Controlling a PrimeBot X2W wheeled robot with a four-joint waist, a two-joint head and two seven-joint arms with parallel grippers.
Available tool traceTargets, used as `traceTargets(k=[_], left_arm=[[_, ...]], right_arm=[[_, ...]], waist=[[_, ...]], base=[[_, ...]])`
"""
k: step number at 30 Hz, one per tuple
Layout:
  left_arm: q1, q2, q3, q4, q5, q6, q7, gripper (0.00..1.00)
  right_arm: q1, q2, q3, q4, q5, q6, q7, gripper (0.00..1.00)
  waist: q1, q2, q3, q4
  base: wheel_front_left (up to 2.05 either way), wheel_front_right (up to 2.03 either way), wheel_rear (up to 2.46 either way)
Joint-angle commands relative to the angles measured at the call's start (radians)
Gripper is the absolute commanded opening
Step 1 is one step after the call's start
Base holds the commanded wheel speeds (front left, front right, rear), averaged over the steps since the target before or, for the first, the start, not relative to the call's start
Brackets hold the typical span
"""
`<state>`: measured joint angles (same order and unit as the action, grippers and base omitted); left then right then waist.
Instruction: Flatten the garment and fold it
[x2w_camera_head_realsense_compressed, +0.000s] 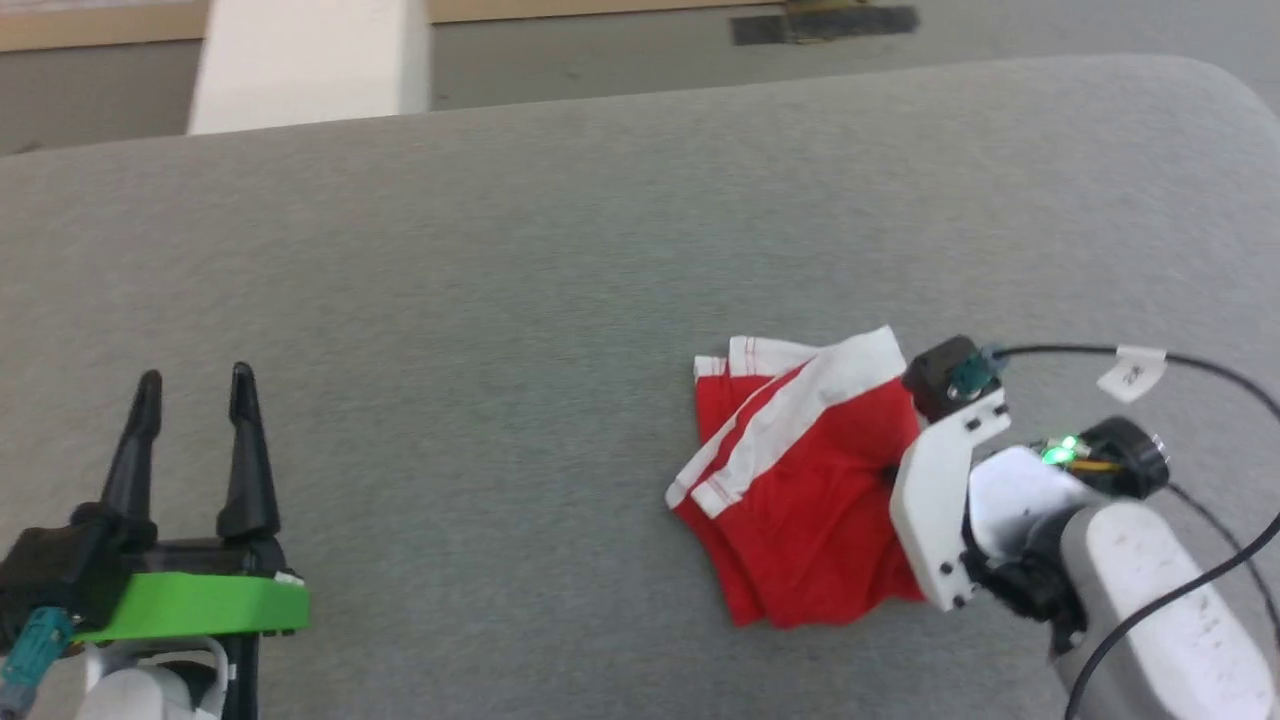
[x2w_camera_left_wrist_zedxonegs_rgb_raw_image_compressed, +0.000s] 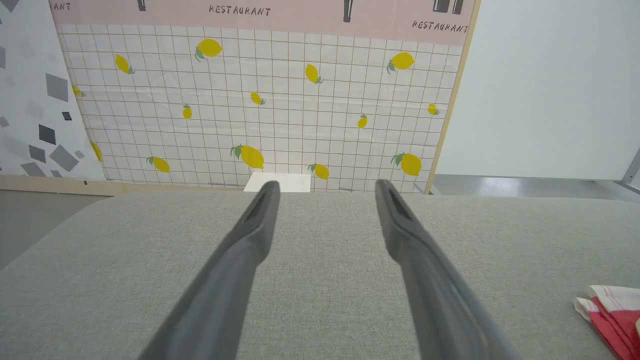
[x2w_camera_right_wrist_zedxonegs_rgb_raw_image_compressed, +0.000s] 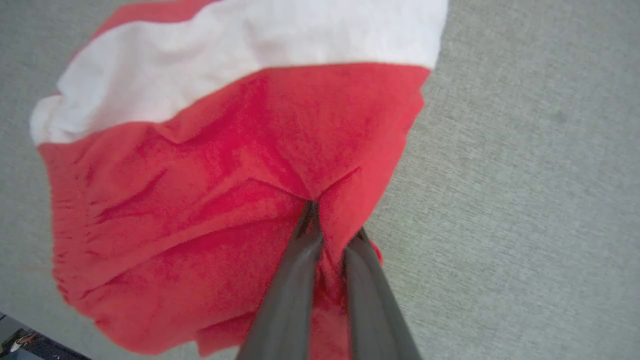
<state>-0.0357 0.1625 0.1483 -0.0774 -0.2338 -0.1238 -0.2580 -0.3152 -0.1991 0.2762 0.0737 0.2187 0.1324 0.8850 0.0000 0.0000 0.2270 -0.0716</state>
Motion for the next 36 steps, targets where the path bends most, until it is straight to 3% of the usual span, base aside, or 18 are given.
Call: traceTargets(k=[1,5,11,19,27,29,36], left_arm=[[0.013,0.017,0.001,-0.013,-0.009,-0.005,0.0,1.0],[0.012,0.05,-0.005,-0.053,-0.008,-0.005,0.02,1.0],[0.011,0.111,-0.005,-0.131,-0.009,-0.006,0.076,1.0],[0.027,0.182,0.03,-0.234,-0.026,-0.006,0.146,1.0],[0.042,0.217,0.074,-0.293,-0.045,0.0,0.172,1.0],[0.038,0.221,0.073,-0.296,-0.048,0.0,0.174,1.0],[0.022,0.215,0.057,-0.276,-0.049,0.004,0.155,1.0]], right_arm=[[-0.034,-0.034,0.011,-0.005,0.025,-0.002,0.01,0.0],[-0.112,-0.114,0.021,0.019,0.082,-0.002,0.016,0.0],[-0.227,-0.169,-0.008,0.092,0.092,-0.002,-0.033,0.0],[-0.335,-0.223,-0.103,0.199,0.017,-0.002,-0.113,0.0],[-0.409,-0.201,-0.279,0.255,-0.136,-0.002,-0.202,0.03],[-0.415,-0.198,-0.306,0.256,-0.172,-0.002,-0.228,1.0],[-0.44,-0.205,-0.401,0.206,-0.249,-0.002,-0.346,1.0]], waist=[[0.0,0.0,0.088,-0.209],[0.0,0.0,0.133,-0.308],[0.0,0.0,0.212,-0.378],[0.0,0.0,0.334,-0.37],[0.0,0.0,0.39,-0.346],[0.0,0.0,0.395,-0.336],[0.0,0.0,0.372,-0.307]], base=[[0.0,0.0,0.0],[0.0,0.0,0.0],[0.0,0.0,0.0],[0.0,0.0,0.0],[0.0,0.0,0.0],[0.0,0.0,0.0],[0.0,0.0,0.0]])
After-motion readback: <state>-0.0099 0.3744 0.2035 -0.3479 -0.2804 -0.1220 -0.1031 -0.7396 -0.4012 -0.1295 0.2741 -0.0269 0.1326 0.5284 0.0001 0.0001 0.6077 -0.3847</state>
